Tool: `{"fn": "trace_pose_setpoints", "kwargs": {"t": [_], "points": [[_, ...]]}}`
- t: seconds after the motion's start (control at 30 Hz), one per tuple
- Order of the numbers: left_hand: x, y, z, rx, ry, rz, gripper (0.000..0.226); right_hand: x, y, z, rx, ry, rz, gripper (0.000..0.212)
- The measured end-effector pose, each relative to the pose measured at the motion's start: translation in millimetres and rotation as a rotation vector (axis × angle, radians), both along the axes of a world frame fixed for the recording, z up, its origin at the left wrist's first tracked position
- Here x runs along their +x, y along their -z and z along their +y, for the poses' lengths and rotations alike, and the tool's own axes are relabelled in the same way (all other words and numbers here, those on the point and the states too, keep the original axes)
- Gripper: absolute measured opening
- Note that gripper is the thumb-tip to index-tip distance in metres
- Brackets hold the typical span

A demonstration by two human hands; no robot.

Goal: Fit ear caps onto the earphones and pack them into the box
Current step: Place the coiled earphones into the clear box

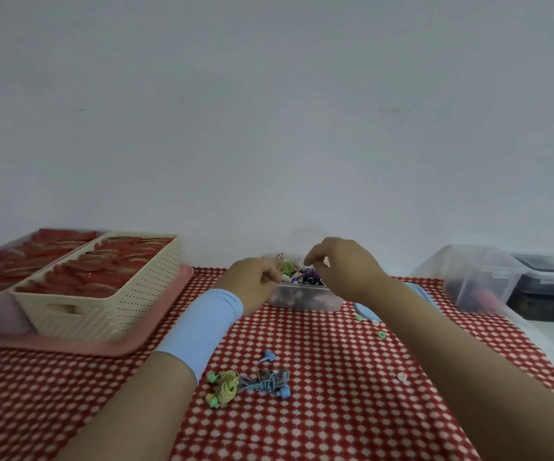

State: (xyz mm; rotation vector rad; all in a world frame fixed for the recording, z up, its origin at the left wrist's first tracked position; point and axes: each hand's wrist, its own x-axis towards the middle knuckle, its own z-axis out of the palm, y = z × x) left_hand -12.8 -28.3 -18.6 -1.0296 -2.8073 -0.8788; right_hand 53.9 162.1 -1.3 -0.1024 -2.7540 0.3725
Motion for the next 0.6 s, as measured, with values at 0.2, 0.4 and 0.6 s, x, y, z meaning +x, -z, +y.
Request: {"fn": "trace_pose_setpoints", "kwargs": {"t": [0.2,0.4,0.6], "points": [[28,-1,-38,-0.475,0.078,-0.167,0.023,28,10,-63,0.016,-0.305,-0.533,0.025],[47,1,-67,-0.648,0.077,-0.365,0.05,37,33,-94,0.011,-0.389,-0.68,0.046],[52,9,-66,-0.398,0.099,-0.301,0.03,45,29,-81,0.07,-0.235,-0.559,0.021]]}}
